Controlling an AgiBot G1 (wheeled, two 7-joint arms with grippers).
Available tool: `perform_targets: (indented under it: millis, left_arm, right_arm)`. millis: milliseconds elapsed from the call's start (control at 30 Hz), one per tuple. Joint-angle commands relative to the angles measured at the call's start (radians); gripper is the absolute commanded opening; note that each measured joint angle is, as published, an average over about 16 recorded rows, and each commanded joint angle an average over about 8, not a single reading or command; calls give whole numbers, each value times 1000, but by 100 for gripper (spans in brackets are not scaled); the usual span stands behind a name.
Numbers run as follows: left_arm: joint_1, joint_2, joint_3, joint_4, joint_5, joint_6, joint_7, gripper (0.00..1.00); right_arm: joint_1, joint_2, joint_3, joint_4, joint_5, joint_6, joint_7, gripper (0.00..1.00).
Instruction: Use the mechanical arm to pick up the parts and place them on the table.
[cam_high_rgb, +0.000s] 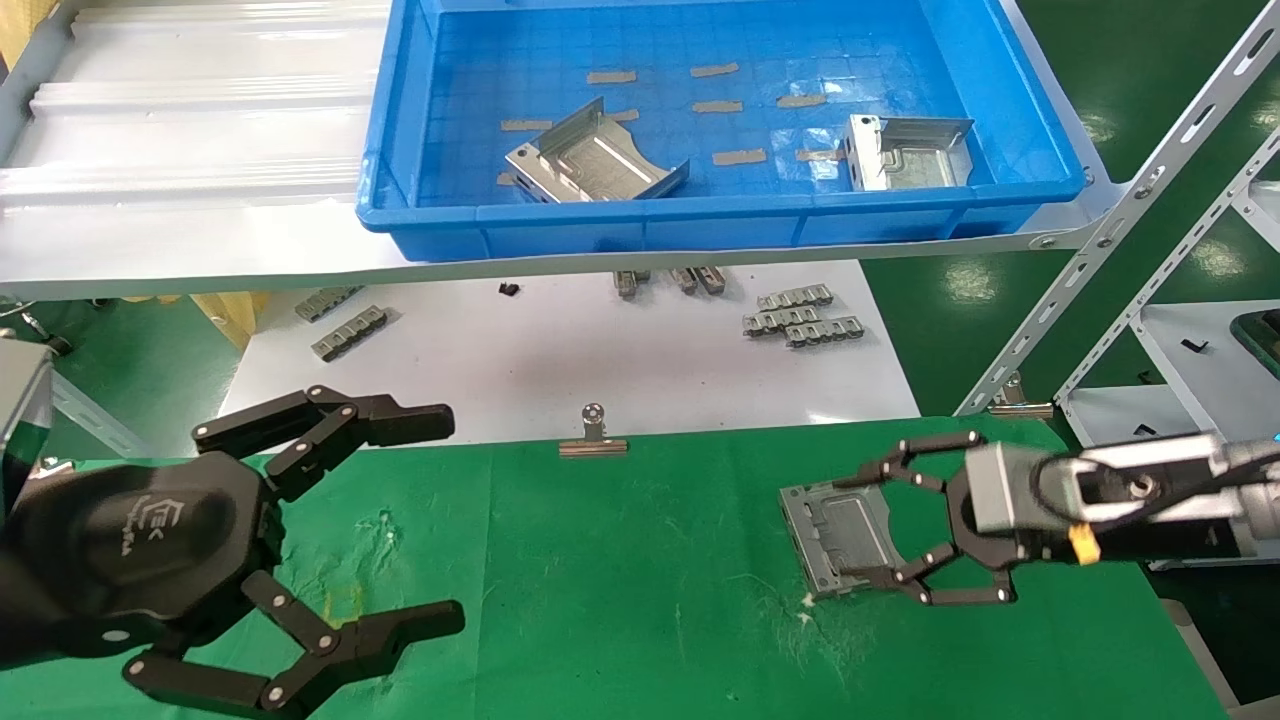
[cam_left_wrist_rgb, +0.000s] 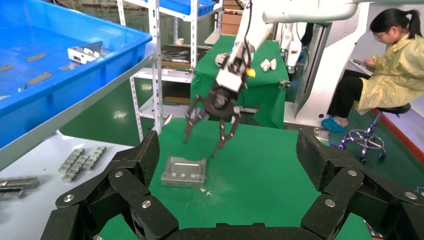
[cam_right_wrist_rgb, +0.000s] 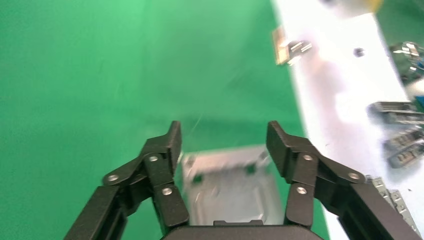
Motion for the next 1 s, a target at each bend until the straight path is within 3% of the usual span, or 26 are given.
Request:
perform_targets:
  millis: [33, 167, 500, 1000]
  left_arm:
    - [0, 0, 0, 0, 0, 0, 0, 100]
    - [0, 0, 0, 0, 0, 0, 0, 100]
    - [0, 0, 0, 0, 0, 0, 0, 100]
    - [0, 0, 0, 0, 0, 0, 0, 100]
  right_arm:
    - [6, 22, 13, 34, 39, -4, 79, 100]
    - [6, 38, 23, 59, 73, -8, 124, 100]
    - [-9, 34, 36, 66, 56, -3, 107, 100]
    - [-164, 87, 265, 313, 65, 23, 319, 100]
